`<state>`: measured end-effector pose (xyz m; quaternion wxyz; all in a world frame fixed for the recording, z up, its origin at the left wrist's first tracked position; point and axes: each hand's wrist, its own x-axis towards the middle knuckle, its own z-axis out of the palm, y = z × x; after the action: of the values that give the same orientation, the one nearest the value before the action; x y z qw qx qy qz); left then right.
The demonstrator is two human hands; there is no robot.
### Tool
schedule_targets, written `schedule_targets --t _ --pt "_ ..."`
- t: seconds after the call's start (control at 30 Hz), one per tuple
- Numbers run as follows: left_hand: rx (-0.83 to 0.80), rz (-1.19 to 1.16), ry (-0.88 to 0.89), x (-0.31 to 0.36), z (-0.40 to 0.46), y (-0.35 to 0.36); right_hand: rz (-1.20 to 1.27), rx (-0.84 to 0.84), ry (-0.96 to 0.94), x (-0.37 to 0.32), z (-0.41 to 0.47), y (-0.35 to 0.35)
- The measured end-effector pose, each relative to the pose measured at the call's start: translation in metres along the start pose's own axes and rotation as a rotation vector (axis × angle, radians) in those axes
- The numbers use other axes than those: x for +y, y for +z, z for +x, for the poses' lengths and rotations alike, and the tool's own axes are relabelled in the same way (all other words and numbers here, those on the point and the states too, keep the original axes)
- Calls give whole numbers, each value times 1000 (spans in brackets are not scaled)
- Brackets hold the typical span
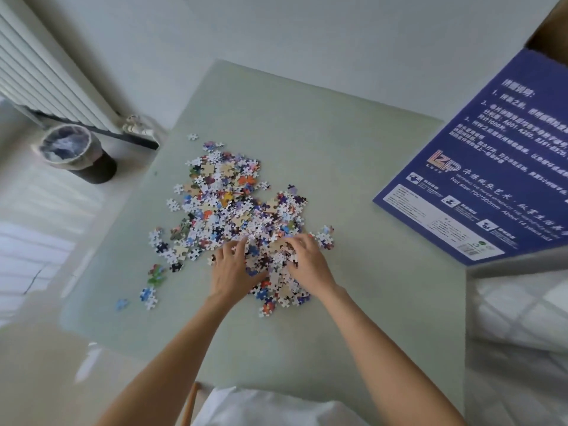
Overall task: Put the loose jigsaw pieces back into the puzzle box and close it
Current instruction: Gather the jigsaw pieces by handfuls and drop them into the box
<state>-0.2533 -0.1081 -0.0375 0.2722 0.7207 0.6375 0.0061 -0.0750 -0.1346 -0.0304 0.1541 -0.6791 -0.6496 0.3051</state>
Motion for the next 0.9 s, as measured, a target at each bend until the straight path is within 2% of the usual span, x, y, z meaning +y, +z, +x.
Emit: schedule_targets --t 0.13,0.23,0.3,0.5,0.67,0.9 --pt "5 54 10 3 10 5 -325 -60 -21 8 32 -7" --pt "-6 90 38 8 14 9 -377 -268 -47 6 53 -8" --pt "-17 47 41 11 14 9 -419 -342 -93 2 61 -8" --pt "37 -88 52 9 12 7 -433 -214 -145 4 51 -8" --pt "31 -121 77 4 17 0 -342 -75 -163 11 36 -18" --pt "63 -64 96 0 21 -15 -279 -15 -66 12 37 -20"
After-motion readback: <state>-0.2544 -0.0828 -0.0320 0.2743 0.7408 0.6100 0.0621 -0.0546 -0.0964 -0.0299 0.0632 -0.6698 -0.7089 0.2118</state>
